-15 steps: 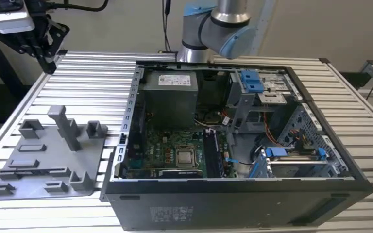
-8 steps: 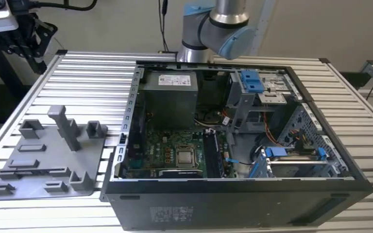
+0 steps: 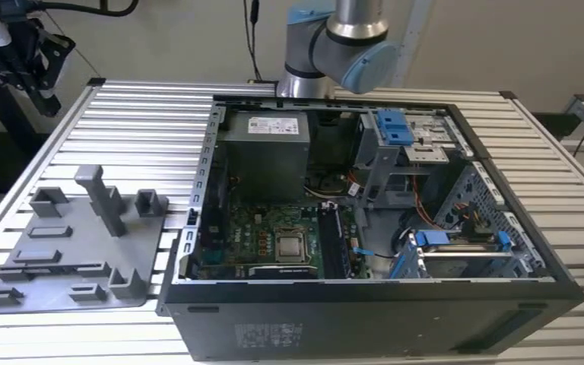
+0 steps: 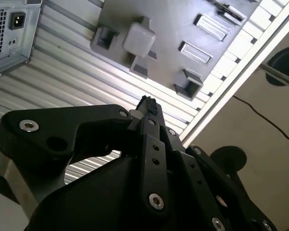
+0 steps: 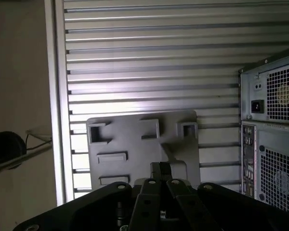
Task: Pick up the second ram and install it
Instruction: 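Reach for the second ram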
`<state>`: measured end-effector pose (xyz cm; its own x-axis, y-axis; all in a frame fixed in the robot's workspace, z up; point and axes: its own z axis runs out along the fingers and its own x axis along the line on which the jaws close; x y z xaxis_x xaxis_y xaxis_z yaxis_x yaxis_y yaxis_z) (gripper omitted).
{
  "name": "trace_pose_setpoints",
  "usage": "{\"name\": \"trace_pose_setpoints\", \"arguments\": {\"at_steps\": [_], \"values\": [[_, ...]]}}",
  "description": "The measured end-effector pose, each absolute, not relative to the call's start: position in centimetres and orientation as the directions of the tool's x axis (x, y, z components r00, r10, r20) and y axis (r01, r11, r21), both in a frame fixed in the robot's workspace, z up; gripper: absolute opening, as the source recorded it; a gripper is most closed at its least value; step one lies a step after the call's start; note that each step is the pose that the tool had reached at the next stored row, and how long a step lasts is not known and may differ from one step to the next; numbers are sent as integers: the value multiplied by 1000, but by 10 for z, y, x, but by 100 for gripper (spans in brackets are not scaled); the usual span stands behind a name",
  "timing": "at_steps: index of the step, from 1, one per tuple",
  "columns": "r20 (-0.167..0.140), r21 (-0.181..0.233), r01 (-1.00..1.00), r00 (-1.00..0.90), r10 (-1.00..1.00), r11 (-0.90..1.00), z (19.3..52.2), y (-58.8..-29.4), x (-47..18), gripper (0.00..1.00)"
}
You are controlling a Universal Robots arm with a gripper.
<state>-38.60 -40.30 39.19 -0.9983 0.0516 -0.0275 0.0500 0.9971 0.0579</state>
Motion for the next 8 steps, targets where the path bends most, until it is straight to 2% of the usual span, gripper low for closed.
{"name": "trace_pose_setpoints", "arguments": {"at_steps": [8], "values": [[-27,60,1,-1000,3,998,391,-403,-398,11]]}}
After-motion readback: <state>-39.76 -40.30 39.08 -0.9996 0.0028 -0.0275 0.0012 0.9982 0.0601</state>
